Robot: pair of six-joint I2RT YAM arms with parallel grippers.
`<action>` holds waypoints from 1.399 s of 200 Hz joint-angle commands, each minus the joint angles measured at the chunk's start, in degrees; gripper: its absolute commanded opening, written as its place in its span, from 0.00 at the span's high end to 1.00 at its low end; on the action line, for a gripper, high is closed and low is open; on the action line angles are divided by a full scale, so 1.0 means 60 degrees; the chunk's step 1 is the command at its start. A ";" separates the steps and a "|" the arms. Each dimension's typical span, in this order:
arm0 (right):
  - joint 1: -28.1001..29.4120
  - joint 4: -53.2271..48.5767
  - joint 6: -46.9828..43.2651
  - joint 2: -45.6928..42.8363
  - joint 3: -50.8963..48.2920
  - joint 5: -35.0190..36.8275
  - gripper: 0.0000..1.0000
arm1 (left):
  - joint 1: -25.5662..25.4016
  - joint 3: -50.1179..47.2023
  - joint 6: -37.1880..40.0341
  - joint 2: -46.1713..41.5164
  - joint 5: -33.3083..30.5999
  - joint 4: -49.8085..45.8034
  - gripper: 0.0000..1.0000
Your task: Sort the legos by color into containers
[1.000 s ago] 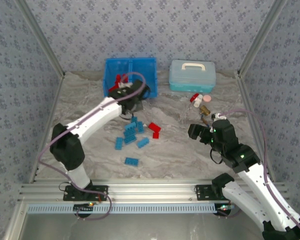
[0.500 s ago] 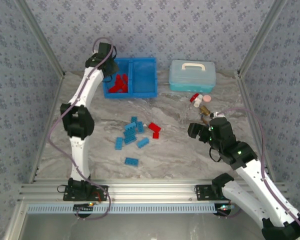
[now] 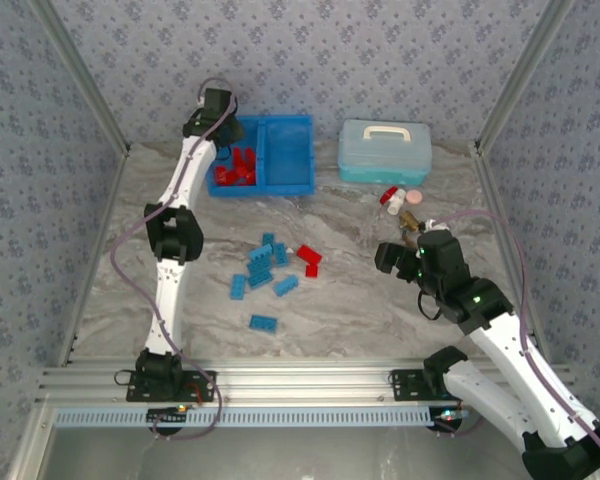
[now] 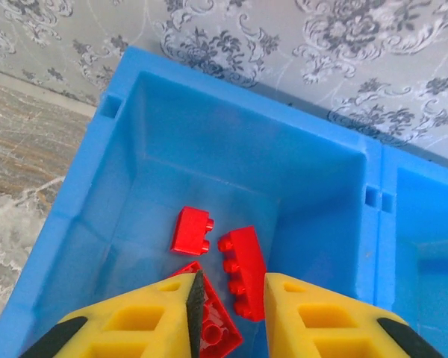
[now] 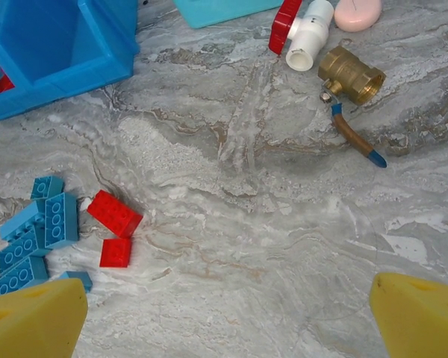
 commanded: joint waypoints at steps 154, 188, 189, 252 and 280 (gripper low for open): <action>-0.0069 -0.0398 0.0170 -0.0880 0.0048 -0.0017 0.00 | -0.5578 -1.2813 -0.1372 -1.0399 -0.2265 0.2299 0.54; -0.0065 -0.0360 0.0284 -0.0893 -0.0027 -0.0113 0.00 | -0.6937 -1.3583 -0.2370 -0.9759 -0.2817 0.1951 0.52; -0.0068 -0.0363 0.0280 -0.0887 -0.0035 -0.0114 0.00 | -0.6955 -1.3588 -0.2380 -0.9730 -0.2808 0.1960 0.52; -0.0063 -0.0585 0.0296 -0.1067 -0.0095 -0.0030 0.00 | -0.7311 -1.2224 -0.2575 -0.6643 -0.2446 0.0572 0.40; -0.0070 -0.0410 0.0311 -0.1115 -0.0239 -0.0037 0.00 | -0.7317 -1.1899 -0.2125 -0.5837 -0.1783 0.0836 0.39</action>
